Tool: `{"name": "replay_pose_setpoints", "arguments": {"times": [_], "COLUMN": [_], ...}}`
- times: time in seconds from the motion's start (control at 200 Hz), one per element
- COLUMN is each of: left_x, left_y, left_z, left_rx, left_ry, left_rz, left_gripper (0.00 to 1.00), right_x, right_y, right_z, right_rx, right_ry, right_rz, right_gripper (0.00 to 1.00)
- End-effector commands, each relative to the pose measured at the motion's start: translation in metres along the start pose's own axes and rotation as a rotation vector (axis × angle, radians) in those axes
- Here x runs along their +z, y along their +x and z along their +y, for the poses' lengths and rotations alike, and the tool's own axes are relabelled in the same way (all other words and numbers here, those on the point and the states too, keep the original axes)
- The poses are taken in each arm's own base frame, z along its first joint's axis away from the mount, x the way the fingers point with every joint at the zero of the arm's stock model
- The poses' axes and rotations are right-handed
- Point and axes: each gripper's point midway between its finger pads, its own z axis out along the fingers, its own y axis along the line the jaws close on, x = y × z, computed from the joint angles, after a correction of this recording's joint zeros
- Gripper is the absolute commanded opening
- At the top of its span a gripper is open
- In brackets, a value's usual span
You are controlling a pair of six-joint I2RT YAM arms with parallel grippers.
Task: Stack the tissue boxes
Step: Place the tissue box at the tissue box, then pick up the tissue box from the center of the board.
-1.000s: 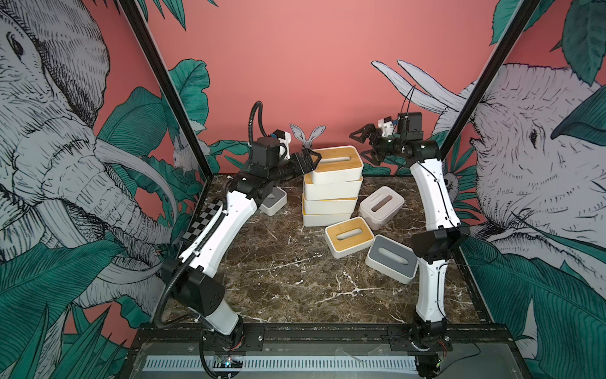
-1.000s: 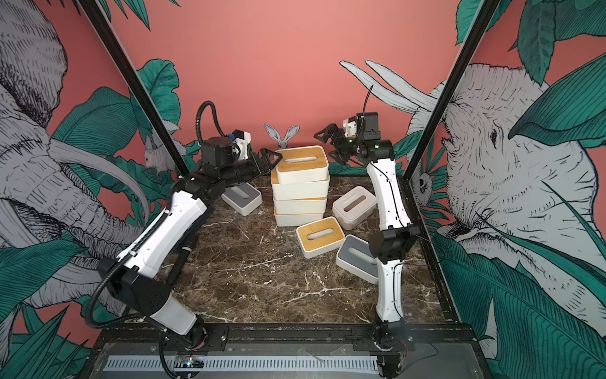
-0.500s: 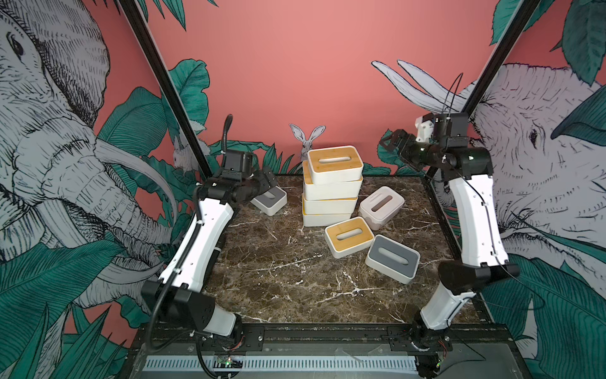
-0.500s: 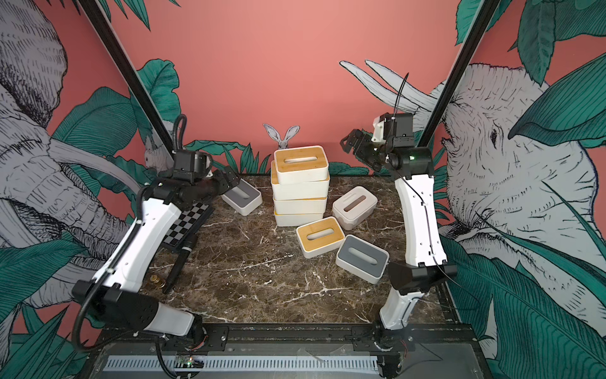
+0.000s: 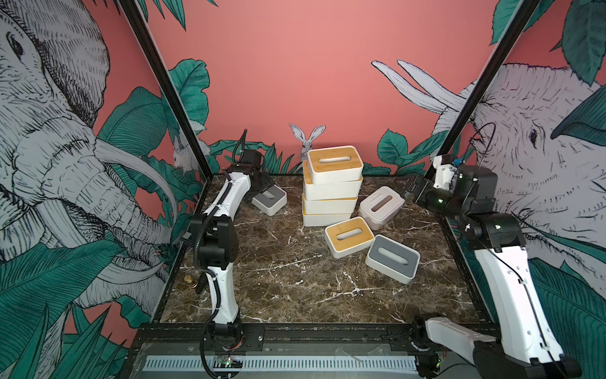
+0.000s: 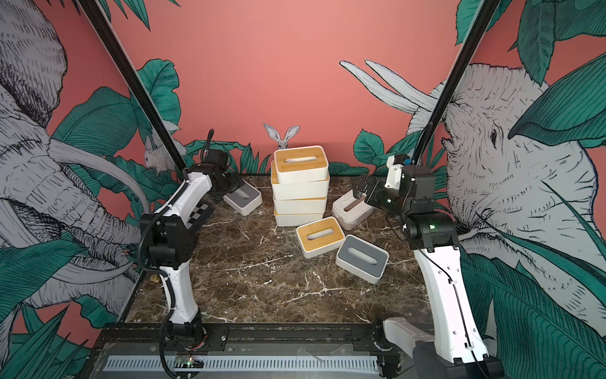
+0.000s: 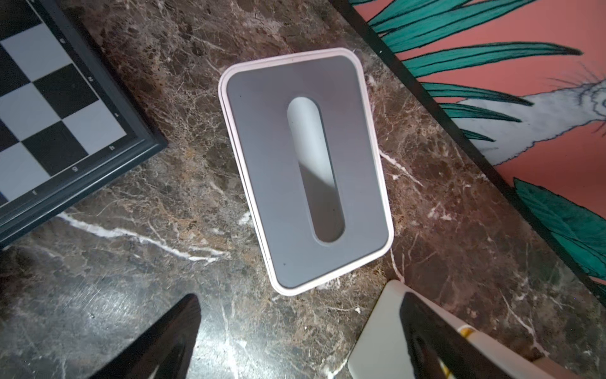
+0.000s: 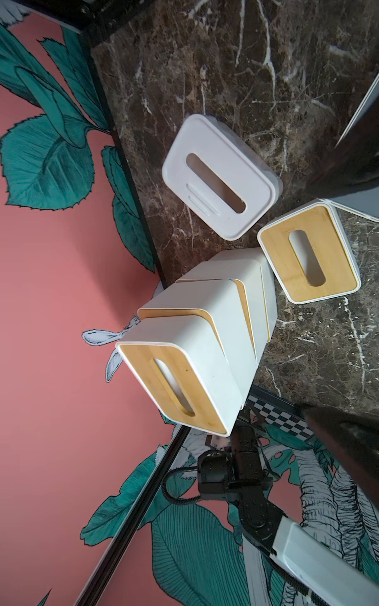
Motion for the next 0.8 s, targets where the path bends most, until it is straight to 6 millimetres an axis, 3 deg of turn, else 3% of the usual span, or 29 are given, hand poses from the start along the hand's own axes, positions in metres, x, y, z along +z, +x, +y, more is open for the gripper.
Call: {"name": "replay_pose_setpoints", "arguments": {"times": [0.0, 0.355, 0.795], "left_x": [0.000, 0.046, 0.083], "left_y": [-0.014, -0.020, -0.019], "left_z": [0.006, 0.016, 0.028], "left_rx": [-0.036, -0.093, -0.140], "left_ry": [-0.037, -0.109, -0.146], "left_rz": [-0.027, -0.005, 0.021], "left_gripper": [0.94, 0.86, 0.83], "right_x": [0.001, 0.008, 0.015], "right_y": [-0.006, 0.010, 0.023], "right_z": [0.012, 0.013, 0.008], "right_rx": [-0.009, 0.026, 0.055], "right_ry": [-0.071, -0.111, -0.116], "right_rz": [-0.030, 0.028, 0.067], "right_gripper": [0.99, 0.99, 0.99]}}
